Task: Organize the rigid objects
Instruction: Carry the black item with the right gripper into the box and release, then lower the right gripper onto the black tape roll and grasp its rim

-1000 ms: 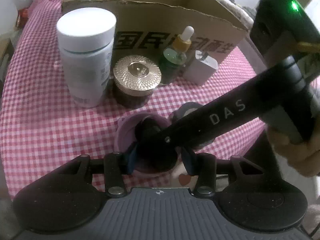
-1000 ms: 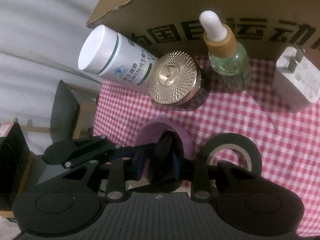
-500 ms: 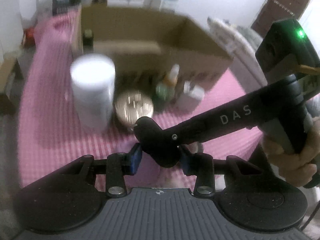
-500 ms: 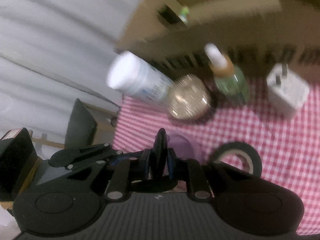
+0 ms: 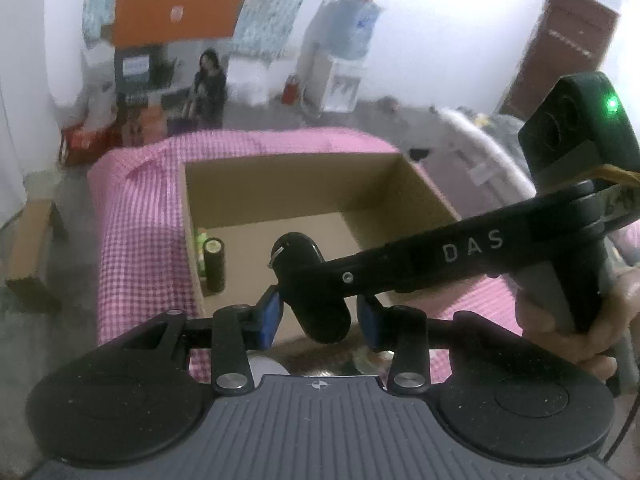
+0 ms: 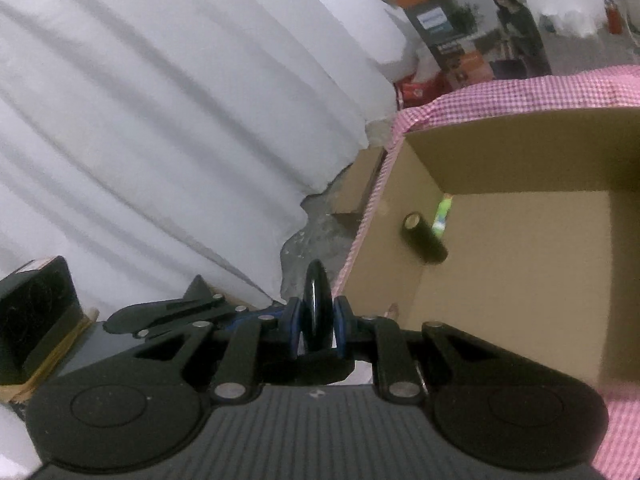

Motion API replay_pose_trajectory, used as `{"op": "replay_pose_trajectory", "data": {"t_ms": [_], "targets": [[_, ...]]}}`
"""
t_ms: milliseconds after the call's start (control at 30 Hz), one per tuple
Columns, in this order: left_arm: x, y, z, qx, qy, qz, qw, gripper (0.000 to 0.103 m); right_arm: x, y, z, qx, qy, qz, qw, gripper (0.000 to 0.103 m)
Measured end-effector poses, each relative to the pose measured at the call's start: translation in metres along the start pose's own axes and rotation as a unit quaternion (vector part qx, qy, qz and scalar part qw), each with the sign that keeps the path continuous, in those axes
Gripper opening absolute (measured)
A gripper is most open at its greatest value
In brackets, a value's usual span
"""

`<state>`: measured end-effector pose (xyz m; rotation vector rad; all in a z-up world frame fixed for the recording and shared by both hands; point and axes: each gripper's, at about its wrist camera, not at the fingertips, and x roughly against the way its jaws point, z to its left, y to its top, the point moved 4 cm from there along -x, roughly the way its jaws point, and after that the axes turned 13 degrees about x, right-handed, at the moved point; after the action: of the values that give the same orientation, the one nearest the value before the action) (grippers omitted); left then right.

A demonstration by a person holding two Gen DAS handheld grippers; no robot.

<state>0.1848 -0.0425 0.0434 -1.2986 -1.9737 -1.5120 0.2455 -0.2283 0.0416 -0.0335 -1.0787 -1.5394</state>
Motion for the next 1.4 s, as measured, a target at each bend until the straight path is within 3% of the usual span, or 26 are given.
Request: {"op": "replay_pose_trajectory", "data": {"t_ms": [333, 700, 867, 1000, 1200, 1400], "targets": [[-0.054, 0.014, 0.033, 0.017, 0.057, 0.057, 0.9966, 0.041, -0.085, 0.014, -0.076, -0.085, -0.005, 0.090, 0.992, 0.018], [-0.053, 0.018, 0.036, 0.008, 0.061, 0.044, 0.9971, 0.047, -0.122, 0.013, -0.093, -0.101, -0.023, 0.136, 0.985, 0.025], [-0.040, 0.019, 0.033, 0.004, 0.053, 0.020, 0.9984, 0.051, -0.108, 0.013, -0.083, -0.092, -0.027, 0.119, 0.988, 0.038], [-0.015, 0.016, 0.023, 0.000, 0.039, -0.009, 0.9992, 0.054, -0.087, 0.011, -0.071, -0.085, -0.019, 0.093, 0.992, 0.038], [0.025, -0.004, 0.006, -0.016, 0.017, -0.053, 0.9983, 0.059, -0.020, -0.005, -0.045, -0.059, -0.003, 0.019, 0.998, 0.038], [0.041, -0.050, -0.015, -0.048, -0.011, -0.055, 0.9973, 0.068, 0.058, -0.052, -0.021, -0.028, -0.006, -0.043, 0.999, 0.038]]}}
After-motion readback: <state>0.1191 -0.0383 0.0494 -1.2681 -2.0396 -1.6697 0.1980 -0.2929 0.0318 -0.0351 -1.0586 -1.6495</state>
